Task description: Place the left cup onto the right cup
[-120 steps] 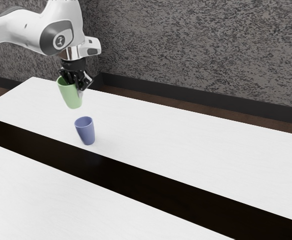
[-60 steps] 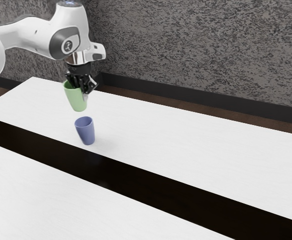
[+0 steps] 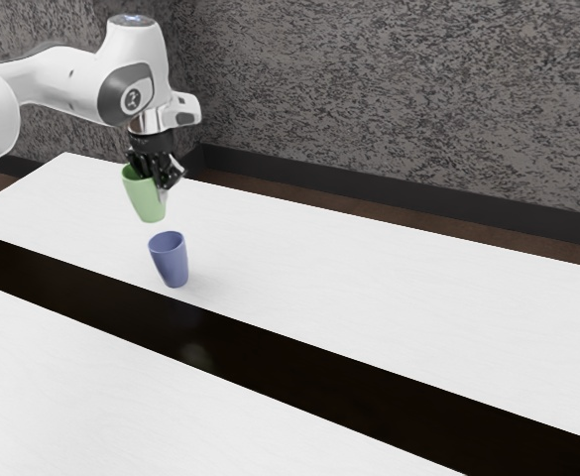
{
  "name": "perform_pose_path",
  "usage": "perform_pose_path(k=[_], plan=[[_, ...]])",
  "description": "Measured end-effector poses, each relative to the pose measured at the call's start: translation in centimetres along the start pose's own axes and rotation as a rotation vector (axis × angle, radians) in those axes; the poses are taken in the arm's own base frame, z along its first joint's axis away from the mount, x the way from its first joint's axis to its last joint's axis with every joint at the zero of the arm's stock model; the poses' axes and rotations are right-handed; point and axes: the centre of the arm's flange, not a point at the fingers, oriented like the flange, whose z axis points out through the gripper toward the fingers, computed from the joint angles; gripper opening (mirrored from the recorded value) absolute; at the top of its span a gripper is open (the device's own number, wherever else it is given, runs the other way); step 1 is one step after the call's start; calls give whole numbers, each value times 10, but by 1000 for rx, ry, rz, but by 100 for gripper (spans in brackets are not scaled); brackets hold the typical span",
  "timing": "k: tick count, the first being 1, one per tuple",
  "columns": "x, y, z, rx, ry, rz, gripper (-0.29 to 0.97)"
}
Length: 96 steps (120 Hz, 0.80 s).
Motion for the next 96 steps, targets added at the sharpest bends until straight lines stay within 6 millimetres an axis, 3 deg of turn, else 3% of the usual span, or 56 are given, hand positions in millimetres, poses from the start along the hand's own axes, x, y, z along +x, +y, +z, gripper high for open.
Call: perform_pose_path(k=[58,96], plan=[[19,-6,11,-6,25,49,-8],[23,-10,38,-12,1,65,-8]])
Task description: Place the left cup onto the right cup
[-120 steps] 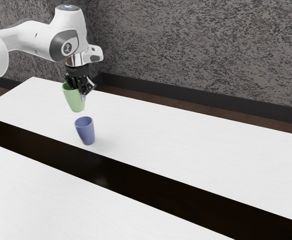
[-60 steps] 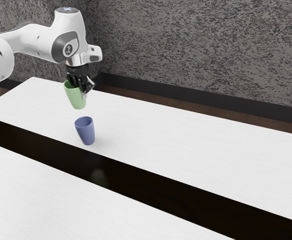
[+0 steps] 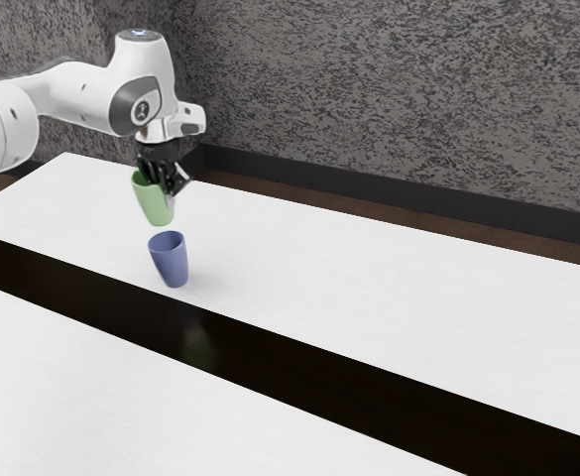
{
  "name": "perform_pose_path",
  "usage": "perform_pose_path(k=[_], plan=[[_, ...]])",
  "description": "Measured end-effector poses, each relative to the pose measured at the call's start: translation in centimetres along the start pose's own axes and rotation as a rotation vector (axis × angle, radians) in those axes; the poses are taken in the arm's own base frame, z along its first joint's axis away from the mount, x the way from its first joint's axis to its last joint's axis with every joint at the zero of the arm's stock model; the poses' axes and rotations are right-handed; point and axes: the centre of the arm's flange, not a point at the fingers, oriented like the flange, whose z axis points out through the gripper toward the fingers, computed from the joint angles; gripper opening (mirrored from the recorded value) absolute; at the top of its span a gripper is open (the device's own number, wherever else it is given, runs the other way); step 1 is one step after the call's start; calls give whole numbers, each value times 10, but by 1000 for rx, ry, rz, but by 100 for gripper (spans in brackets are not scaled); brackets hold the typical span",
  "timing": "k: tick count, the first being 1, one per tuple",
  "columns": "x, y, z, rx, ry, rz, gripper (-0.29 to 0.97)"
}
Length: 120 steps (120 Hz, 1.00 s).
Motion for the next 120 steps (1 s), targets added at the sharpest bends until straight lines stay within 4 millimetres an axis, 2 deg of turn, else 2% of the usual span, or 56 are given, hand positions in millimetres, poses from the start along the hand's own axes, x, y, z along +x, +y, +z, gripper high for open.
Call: perform_pose_path(k=[40,84,120], plan=[[2,-10,26,-5,-9,1,-8],[5,-9,37,-13,-9,14,-8],[5,-4,35,-15,-1,20,-8]])
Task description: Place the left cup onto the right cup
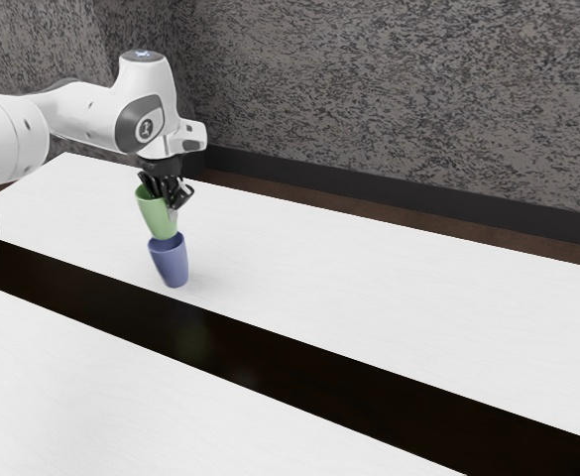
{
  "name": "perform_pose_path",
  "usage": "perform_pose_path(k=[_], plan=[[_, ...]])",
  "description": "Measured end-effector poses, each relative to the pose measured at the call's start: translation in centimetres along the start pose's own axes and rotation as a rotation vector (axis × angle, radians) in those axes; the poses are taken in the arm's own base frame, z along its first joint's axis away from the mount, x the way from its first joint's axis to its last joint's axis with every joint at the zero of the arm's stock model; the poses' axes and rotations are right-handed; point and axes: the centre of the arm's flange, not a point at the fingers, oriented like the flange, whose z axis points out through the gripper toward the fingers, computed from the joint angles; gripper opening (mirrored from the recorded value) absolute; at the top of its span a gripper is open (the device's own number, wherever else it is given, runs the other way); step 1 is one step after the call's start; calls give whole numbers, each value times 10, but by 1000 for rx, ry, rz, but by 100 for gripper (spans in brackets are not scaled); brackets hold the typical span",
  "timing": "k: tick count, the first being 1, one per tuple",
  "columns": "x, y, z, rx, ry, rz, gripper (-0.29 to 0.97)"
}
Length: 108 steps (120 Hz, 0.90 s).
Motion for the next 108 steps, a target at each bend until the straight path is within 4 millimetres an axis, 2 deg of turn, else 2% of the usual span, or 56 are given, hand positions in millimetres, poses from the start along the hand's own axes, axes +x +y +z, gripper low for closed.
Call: perform_pose_path(k=[48,108], plan=[[-6,7,6,-20,8,-2,-8],[-8,-4,12,-15,7,-19,-8]])
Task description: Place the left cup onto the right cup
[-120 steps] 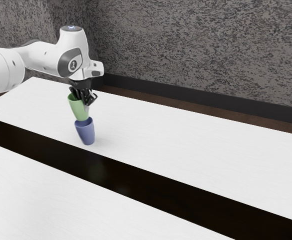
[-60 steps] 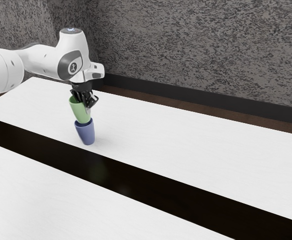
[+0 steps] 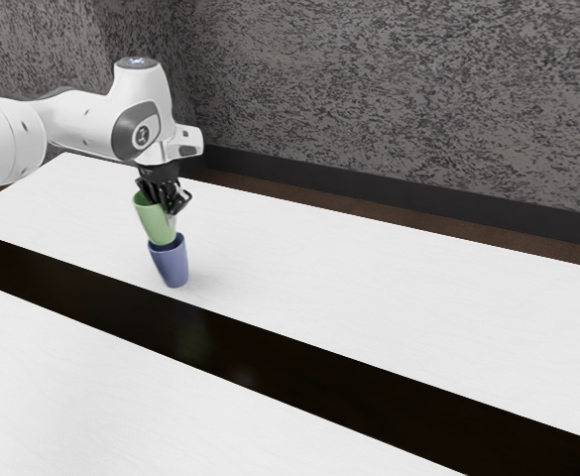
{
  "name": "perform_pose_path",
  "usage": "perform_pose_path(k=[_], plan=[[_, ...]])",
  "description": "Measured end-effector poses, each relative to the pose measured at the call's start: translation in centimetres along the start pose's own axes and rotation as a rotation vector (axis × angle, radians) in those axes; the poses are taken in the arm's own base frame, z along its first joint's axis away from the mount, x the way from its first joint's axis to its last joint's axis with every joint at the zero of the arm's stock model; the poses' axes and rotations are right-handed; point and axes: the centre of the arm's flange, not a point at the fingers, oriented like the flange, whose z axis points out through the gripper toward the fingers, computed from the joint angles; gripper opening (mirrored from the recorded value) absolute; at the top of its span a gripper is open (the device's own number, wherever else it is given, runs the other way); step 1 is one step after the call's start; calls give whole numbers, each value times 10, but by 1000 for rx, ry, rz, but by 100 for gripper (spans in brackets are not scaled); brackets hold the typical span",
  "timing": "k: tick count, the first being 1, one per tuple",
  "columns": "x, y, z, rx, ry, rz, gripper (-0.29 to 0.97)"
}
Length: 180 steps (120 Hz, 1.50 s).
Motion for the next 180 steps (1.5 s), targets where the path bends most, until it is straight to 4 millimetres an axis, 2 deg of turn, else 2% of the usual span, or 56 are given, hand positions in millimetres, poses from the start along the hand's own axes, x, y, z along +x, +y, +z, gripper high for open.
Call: perform_pose_path(k=[32,53,108,114,132,144,160,180], plan=[[0,-2,6,0,-4,-5,-10],[-3,2,20,-5,-12,-4,-10],[0,4,30,-9,1,-7,-10],[0,4,32,-12,1,-7,-4],[1,5,34,-16,0,-5,28],[1,5,36,-18,-1,-3,43],[1,5,38,-20,0,-2,55],[2,6,38,-24,3,0,62]])
